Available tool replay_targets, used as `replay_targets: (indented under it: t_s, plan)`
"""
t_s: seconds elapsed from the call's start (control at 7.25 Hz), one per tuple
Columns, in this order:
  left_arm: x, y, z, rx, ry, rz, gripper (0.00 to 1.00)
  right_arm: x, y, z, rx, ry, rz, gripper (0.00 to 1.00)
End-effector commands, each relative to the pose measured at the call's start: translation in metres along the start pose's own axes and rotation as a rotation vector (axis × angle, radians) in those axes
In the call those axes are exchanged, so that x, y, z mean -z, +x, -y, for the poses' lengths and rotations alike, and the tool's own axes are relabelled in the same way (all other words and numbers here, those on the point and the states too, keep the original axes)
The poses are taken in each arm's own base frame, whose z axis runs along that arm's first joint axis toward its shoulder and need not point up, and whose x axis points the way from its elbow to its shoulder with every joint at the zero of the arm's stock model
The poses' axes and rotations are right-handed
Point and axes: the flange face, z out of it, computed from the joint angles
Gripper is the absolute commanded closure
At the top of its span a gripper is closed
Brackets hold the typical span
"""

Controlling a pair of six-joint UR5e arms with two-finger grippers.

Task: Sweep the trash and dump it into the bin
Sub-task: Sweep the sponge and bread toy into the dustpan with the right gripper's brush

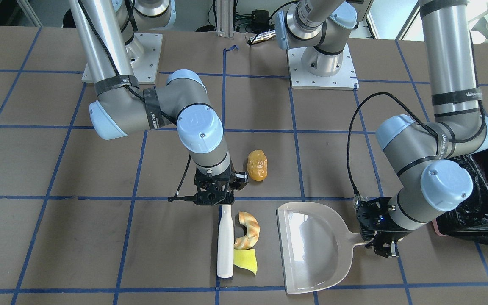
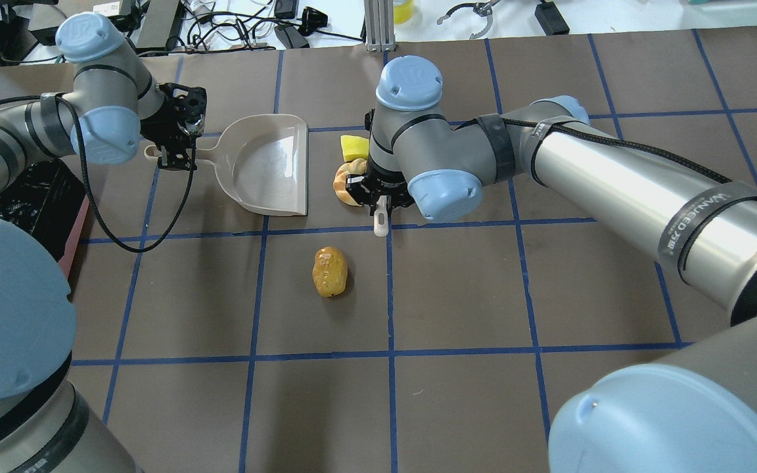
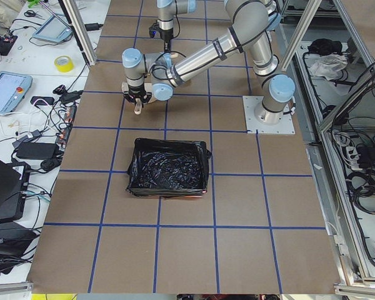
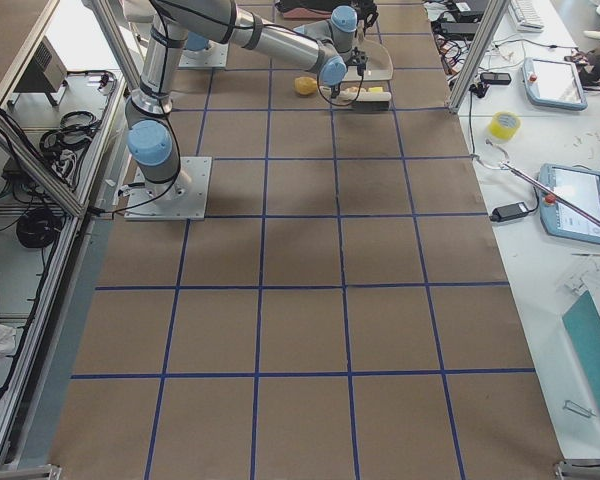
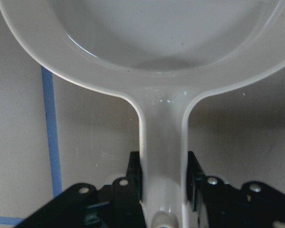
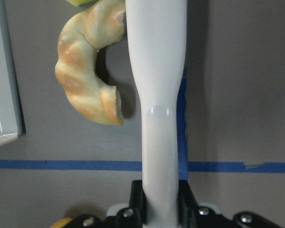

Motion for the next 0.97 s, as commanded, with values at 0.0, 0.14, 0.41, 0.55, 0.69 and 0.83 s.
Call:
replay_targets:
  t_s: [0.0, 0.14, 0.41, 0.55, 0.69, 0.83]
  plan:
    - [0.0, 0.0, -0.001, 0.003, -0.001, 0.0, 0.82, -0.012, -0.052, -0.013, -0.054, 0.003, 0.01, 1.0]
    - [0.001, 0.0, 0.0, 0.001, -0.001, 0.001, 0.82, -0.002, -0.063, -0.009, -0.069, 0.021, 0.025, 1.0]
    - [0.002, 0.0, 0.0, 0.001, -0.003, 0.003, 0.82, 0.0, -0.081, -0.018, -0.121, -0.014, 0.093, 1.0]
    - [0.002, 0.0, 0.0, 0.001, -0.003, 0.003, 0.82, 0.0, -0.088, -0.024, -0.136, -0.03, 0.11, 1.0]
    - [0.002, 0.0, 0.0, 0.001, -0.001, 0.003, 0.82, 0.0, -0.092, -0.027, -0.146, -0.048, 0.136, 1.0]
    - [0.002, 0.0, 0.0, 0.001, -0.001, 0.003, 0.82, 0.002, -0.105, -0.032, -0.154, -0.042, 0.149, 1.0]
